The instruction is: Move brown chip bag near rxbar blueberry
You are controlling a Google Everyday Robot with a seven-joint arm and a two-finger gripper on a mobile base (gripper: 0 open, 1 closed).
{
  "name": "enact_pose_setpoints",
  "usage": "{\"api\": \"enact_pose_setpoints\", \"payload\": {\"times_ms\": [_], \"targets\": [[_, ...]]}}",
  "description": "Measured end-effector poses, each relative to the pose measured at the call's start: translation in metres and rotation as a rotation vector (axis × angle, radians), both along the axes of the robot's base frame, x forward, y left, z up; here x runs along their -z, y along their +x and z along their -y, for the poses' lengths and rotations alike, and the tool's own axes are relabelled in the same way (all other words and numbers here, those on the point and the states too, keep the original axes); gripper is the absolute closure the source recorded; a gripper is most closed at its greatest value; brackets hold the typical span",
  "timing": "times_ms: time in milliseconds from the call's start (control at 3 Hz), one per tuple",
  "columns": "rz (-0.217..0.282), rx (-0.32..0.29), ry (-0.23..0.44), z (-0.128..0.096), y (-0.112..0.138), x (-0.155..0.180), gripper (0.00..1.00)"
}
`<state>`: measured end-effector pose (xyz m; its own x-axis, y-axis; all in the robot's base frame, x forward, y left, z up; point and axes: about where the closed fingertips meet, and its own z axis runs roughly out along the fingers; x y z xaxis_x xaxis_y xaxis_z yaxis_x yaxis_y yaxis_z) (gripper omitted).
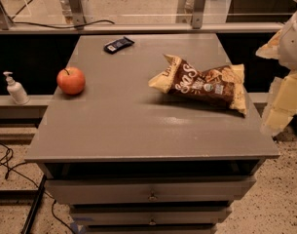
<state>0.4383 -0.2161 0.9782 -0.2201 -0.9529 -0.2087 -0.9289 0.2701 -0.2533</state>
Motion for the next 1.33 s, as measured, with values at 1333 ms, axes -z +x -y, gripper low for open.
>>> {"api": "enact_pose_setpoints", "payload": {"times_ms": [1333], "targets": [[0.050,0.039,0.187,-0.015,0.082,0.039,0.00]]}}
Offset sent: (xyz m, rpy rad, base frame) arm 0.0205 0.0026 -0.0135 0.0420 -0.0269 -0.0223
